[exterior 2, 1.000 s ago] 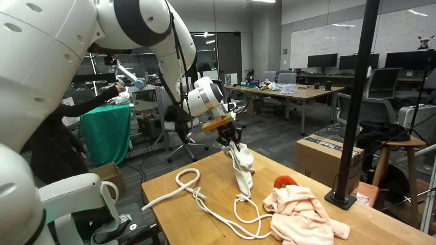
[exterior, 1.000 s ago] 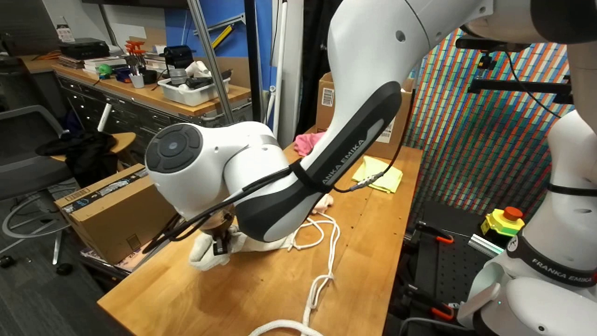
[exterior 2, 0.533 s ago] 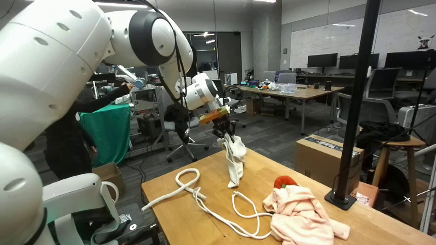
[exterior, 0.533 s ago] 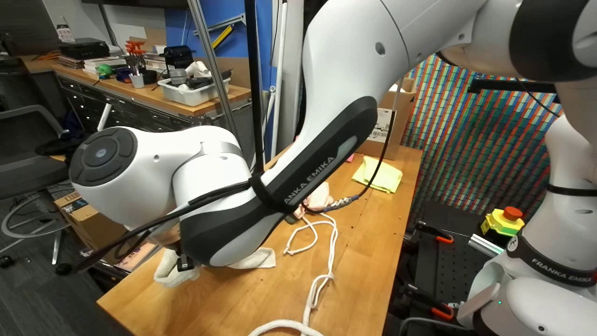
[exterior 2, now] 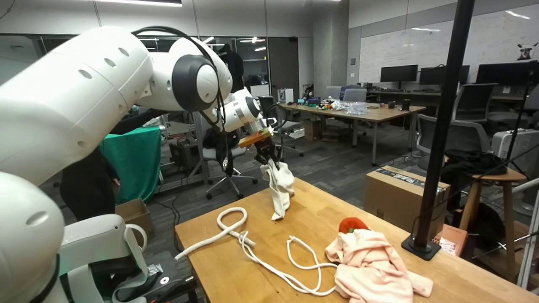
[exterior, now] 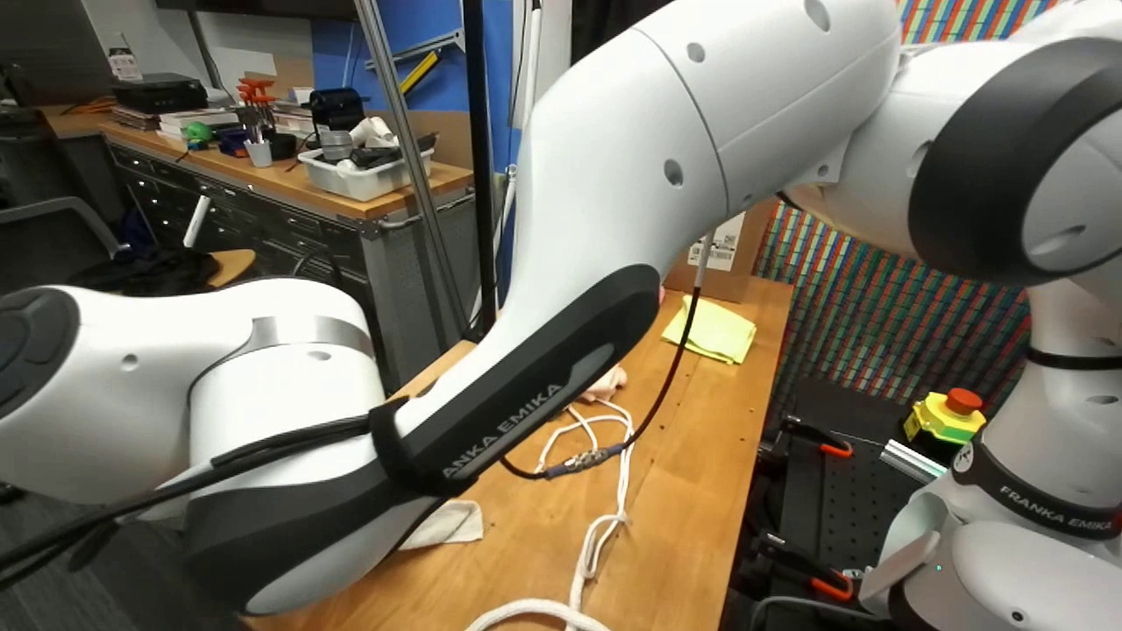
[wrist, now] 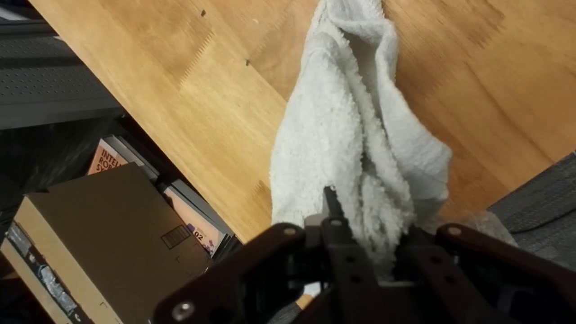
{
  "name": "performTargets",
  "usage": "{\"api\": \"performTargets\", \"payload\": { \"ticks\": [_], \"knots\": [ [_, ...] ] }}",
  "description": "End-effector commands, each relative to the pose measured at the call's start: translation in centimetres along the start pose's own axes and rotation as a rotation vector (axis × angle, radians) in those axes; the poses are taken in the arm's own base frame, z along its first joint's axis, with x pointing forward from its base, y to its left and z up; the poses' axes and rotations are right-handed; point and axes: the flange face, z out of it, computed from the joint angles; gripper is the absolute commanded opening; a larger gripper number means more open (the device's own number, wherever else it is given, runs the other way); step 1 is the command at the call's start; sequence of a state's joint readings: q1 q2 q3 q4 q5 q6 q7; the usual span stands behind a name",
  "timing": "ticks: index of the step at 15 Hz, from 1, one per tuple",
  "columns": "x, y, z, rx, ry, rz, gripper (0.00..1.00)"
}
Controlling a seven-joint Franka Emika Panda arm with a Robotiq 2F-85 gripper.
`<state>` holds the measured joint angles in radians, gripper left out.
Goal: Spread the objects on the table
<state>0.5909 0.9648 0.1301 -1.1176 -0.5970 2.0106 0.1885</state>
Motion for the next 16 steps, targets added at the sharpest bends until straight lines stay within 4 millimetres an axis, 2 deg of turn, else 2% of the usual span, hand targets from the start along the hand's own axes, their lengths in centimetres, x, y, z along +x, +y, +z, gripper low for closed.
{"api": "performTargets", "payload": {
  "ticks": [1,5,11,13,16],
  "knots": [
    [2.6,-0.4,-0.5,0.002,0.026,0.025,0.03],
    [3.8,0.1,0.3,-0.014,0.058,0.074,0.03],
    [3.9,1.9,2.4,-0.048,0.048,0.133,0.04],
    [3.9,2.6,2.7,-0.052,0.037,0.145,0.40],
    [3.6,3.0,2.9,-0.043,0.007,0.147,0.61]
  ]
}}
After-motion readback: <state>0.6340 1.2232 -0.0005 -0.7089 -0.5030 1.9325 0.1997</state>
